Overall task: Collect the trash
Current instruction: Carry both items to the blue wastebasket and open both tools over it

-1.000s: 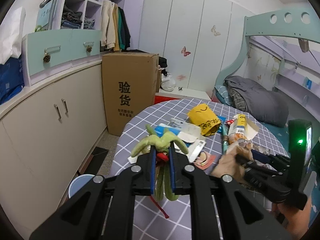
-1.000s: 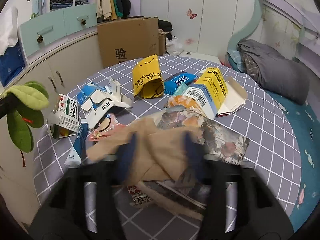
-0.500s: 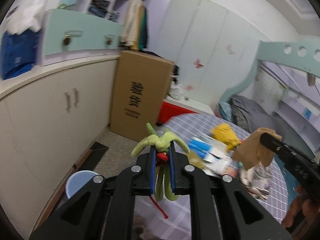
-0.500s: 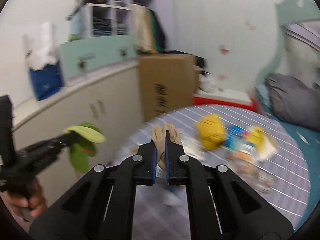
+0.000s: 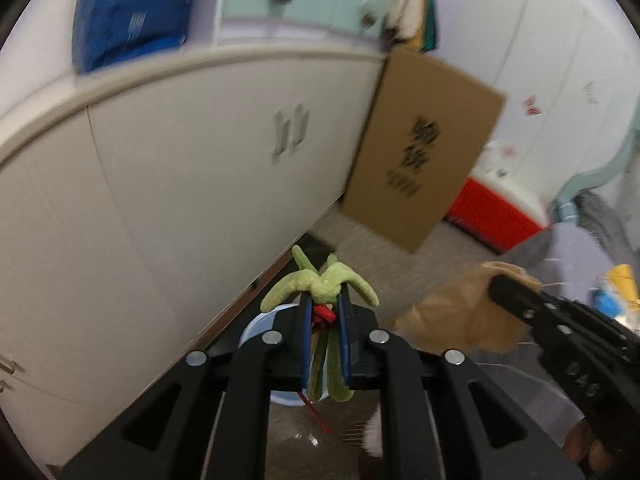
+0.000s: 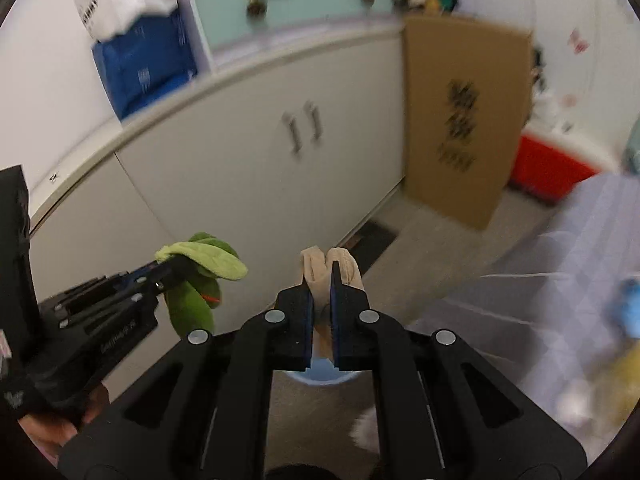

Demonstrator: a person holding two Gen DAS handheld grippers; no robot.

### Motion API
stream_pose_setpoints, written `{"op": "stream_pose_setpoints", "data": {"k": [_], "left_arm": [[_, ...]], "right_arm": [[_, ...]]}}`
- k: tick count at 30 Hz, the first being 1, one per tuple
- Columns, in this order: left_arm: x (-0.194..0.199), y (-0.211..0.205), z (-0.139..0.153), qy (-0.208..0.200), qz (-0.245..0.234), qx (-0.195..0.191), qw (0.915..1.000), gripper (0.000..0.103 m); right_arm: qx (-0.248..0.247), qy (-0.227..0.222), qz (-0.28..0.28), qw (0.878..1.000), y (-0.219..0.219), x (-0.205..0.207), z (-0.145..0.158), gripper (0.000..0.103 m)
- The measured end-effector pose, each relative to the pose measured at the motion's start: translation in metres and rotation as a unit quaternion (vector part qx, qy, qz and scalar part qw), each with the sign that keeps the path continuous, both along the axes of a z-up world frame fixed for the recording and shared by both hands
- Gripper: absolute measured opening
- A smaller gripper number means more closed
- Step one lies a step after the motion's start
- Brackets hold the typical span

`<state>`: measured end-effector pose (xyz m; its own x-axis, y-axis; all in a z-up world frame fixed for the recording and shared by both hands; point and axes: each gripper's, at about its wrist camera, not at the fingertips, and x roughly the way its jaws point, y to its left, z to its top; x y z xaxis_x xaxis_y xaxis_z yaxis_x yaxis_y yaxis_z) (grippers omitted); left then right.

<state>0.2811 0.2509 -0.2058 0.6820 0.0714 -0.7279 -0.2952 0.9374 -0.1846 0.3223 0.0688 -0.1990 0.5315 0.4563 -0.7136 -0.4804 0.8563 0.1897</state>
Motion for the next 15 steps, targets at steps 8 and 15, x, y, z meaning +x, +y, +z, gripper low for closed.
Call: {"op": "stream_pose_setpoints", "data": {"k": [8, 15], "left_arm": [[0.045, 0.038, -0.065, 0.078, 0.021, -0.018, 0.9966, 0.011], [0.061, 0.031, -0.088, 0.101, 0.011, -0.029, 0.9944, 0.011]], "right_arm": [[-0.031, 0.075, 0.008, 0.997, 0.048, 0.042, -0.081, 0.071], [-0.051, 0.044, -0.036, 0.997, 0.036, 0.038, -0.082, 0.074]]}}
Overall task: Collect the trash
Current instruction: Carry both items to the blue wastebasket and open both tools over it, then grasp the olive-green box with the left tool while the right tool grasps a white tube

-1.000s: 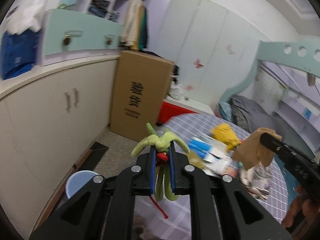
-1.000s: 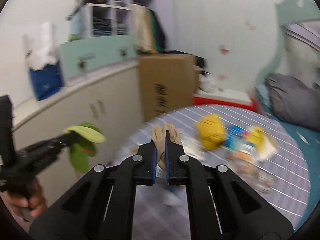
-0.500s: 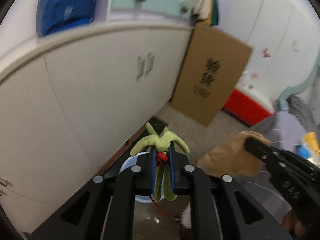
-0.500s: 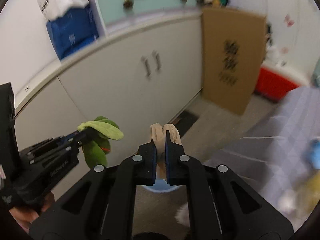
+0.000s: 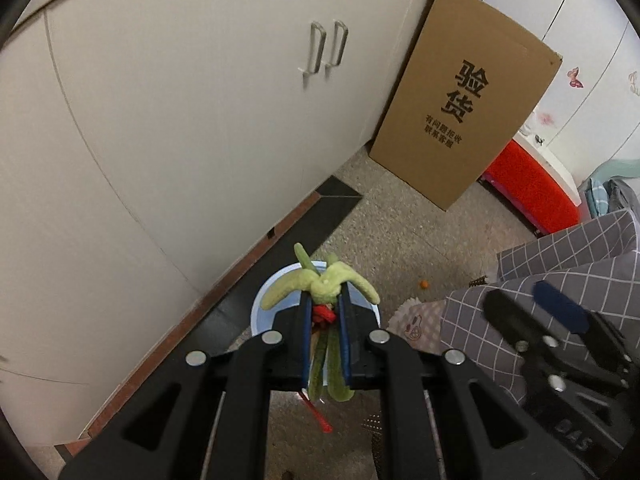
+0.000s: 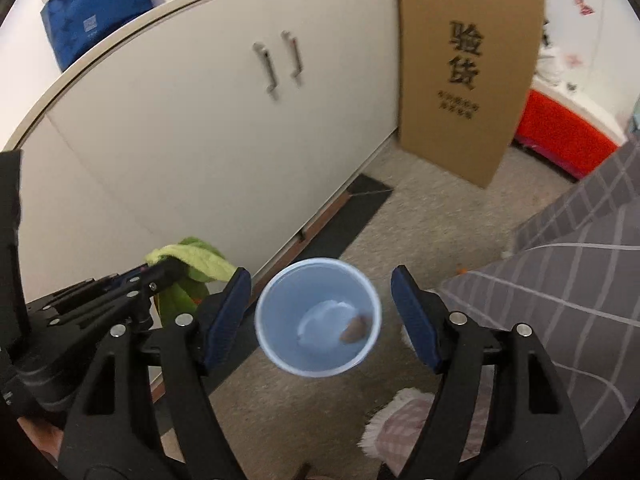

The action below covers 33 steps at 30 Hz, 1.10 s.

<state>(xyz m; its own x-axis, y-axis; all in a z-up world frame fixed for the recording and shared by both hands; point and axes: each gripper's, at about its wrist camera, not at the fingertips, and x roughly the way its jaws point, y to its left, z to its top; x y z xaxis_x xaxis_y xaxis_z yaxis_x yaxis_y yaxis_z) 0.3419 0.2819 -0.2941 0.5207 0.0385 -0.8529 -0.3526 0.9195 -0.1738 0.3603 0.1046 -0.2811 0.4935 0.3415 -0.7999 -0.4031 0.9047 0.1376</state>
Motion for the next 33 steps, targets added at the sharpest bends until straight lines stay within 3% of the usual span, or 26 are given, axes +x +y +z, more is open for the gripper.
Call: {"op": "stream_pose_setpoints", "data": {"k": [8, 9, 11, 12, 13, 18, 23, 33], "left_arm": [[0.013, -0.012, 0.009, -0.007, -0.026, 0.002, 0.9996, 0.015], [0.014, -0.013, 0.011, -0.009, -0.028, 0.001, 0.9996, 0.022], [0.015, -0.013, 0.016, -0.013, -0.024, 0.010, 0.9996, 0.056], [0.016, -0.013, 0.018, -0.017, -0.019, 0.015, 0.9996, 0.079], [0.014, -0.011, 0.022, -0.025, -0.005, 0.025, 0.9994, 0.081], [0.003, 0.000, 0.029, -0.031, 0.021, 0.000, 0.9993, 0.081], [-0.022, -0.001, 0.052, -0.052, 0.034, 0.007, 0.9980, 0.081], [-0.084, -0.052, 0.135, -0.142, 0.006, 0.001, 0.9898, 0.083]], "right_arm": [[0.002, -0.064, -0.041, 0.997, -0.018, -0.006, 0.024, 0.079], [0.006, -0.069, -0.046, 0.997, -0.020, -0.007, 0.027, 0.079], [0.016, -0.080, -0.054, 0.995, -0.025, -0.009, 0.034, 0.080], [0.018, -0.082, -0.057, 0.995, -0.026, -0.010, 0.037, 0.081], [0.022, -0.083, -0.060, 0.994, -0.028, -0.012, 0.040, 0.082], [0.029, -0.091, -0.053, 0.994, -0.030, -0.022, 0.055, 0.082], [0.040, -0.097, -0.047, 0.993, -0.034, -0.038, 0.075, 0.082], [0.070, -0.153, -0.060, 0.984, -0.077, -0.090, 0.143, 0.084]]}}
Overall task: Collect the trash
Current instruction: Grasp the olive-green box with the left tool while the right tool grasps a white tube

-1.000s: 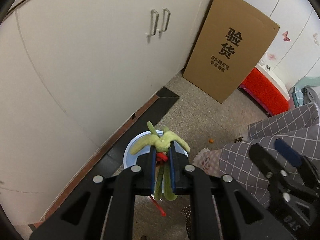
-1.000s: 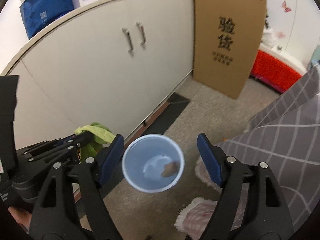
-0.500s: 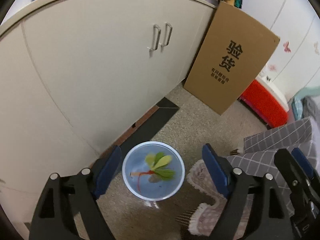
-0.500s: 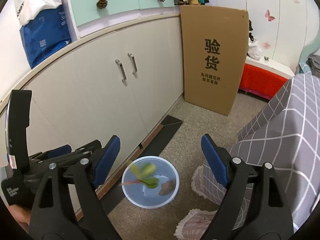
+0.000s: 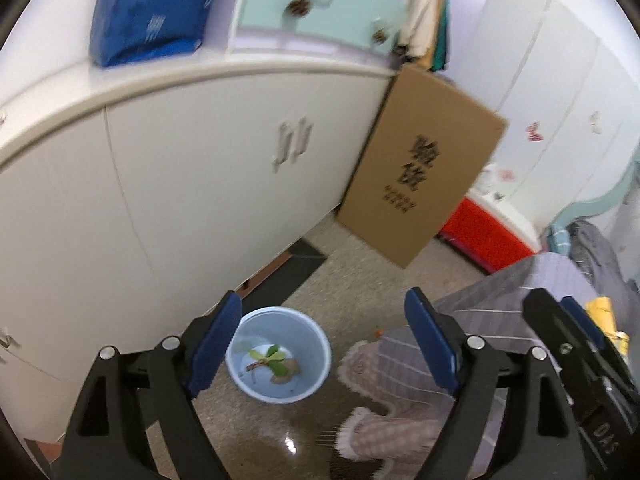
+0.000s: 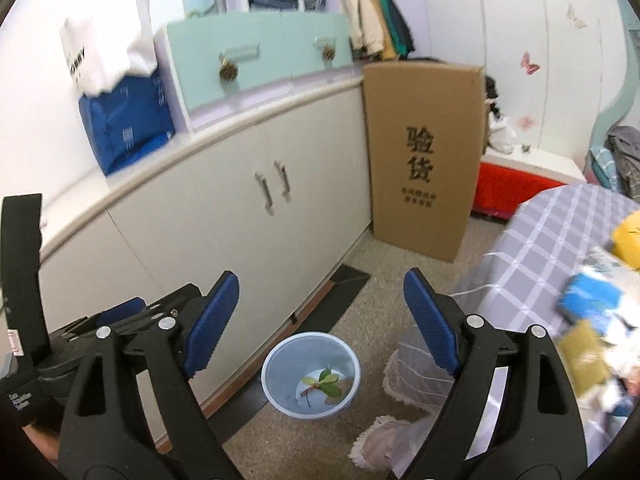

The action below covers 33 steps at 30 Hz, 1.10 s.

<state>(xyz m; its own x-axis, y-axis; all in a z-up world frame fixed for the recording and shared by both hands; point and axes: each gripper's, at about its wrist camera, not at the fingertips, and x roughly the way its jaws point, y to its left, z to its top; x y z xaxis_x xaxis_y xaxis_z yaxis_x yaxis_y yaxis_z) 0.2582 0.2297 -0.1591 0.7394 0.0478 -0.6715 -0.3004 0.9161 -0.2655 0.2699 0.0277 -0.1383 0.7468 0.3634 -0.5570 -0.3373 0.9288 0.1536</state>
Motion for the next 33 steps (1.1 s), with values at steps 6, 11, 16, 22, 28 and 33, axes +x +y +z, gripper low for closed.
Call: {"op": "stream_pose_setpoints", "data": {"k": [6, 11, 16, 22, 28, 33], "left_arm": [[-0.017, -0.066, 0.031, -0.025, -0.049, -0.005, 0.9985, 0.085], [-0.018, -0.143, 0.041, -0.022, -0.106, -0.012, 0.9941, 0.086], [-0.008, -0.212, 0.037, -0.001, -0.153, -0.011, 0.9881, 0.086], [0.010, -0.268, 0.015, 0.041, -0.182, 0.002, 0.9824, 0.086], [0.029, -0.285, -0.007, 0.083, -0.166, 0.012, 0.9825, 0.074], [0.035, -0.285, -0.015, 0.095, -0.186, 0.005, 0.9779, 0.045]], "right_arm": [[0.019, -0.025, -0.050, 0.998, -0.072, -0.029, 0.032, 0.085], [0.013, -0.030, -0.103, 0.994, -0.141, -0.045, 0.042, 0.085], [-0.002, -0.004, -0.146, 0.989, -0.208, -0.053, 0.037, 0.085], [0.002, 0.028, -0.166, 0.986, -0.259, -0.057, 0.018, 0.085], [0.002, 0.043, -0.164, 0.985, -0.278, -0.056, 0.007, 0.085], [0.007, 0.055, -0.149, 0.987, -0.279, -0.053, 0.002, 0.085]]}}
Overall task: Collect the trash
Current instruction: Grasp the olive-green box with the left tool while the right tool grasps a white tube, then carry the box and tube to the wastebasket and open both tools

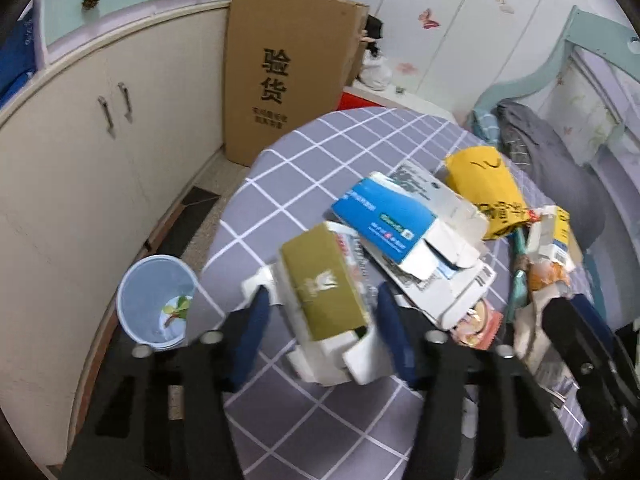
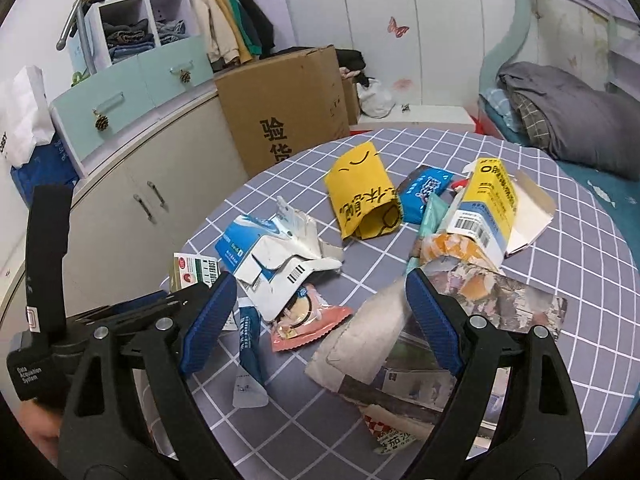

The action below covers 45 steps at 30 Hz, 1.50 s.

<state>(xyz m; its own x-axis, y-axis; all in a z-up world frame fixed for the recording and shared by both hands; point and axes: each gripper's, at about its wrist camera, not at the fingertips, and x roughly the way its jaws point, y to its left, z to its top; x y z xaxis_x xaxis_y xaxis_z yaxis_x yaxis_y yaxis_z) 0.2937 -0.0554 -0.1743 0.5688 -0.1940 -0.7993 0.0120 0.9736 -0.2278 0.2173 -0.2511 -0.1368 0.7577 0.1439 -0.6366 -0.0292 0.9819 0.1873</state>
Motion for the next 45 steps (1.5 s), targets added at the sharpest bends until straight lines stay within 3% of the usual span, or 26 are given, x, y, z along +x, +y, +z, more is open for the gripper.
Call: {"op": "stream_pose_setpoints", "data": {"k": [5, 10, 18, 22, 23, 27, 36, 45], "left_arm": [[-0.013, 0.008, 0.010, -0.035, -0.008, -0.004, 0.9994, 0.040], [-0.042, 0.025, 0.025, -0.071, -0.007, 0.015, 0.9973, 0.040], [-0.072, 0.060, 0.029, -0.081, -0.007, 0.008, 0.9967, 0.040], [-0.078, 0.065, 0.022, -0.076, -0.016, 0.005, 0.9969, 0.040], [-0.078, 0.067, 0.021, -0.075, -0.018, 0.003, 0.9970, 0.040], [-0.081, 0.072, 0.017, -0.073, -0.022, -0.006, 0.9970, 0.040], [-0.081, 0.102, 0.012, -0.076, -0.006, -0.026, 0.9967, 0.040], [-0.067, 0.160, -0.006, -0.059, 0.043, -0.047, 0.9962, 0.040]], "right_arm": [[-0.005, 0.022, 0.029, 0.999, 0.013, 0.004, -0.003, 0.085], [-0.051, 0.036, 0.061, 0.996, 0.040, -0.003, -0.010, 0.084], [-0.092, 0.066, 0.093, 0.989, 0.070, -0.012, -0.031, 0.046], [-0.101, 0.077, 0.086, 0.988, 0.076, -0.008, -0.040, 0.040], [-0.103, 0.081, 0.085, 0.988, 0.076, -0.007, -0.042, 0.032], [-0.108, 0.092, 0.088, 0.986, 0.080, -0.001, -0.050, 0.020], [-0.076, 0.059, 0.132, 0.987, 0.114, -0.010, -0.034, 0.018], [-0.075, 0.049, 0.190, 0.978, 0.182, 0.005, -0.024, 0.016]]}}
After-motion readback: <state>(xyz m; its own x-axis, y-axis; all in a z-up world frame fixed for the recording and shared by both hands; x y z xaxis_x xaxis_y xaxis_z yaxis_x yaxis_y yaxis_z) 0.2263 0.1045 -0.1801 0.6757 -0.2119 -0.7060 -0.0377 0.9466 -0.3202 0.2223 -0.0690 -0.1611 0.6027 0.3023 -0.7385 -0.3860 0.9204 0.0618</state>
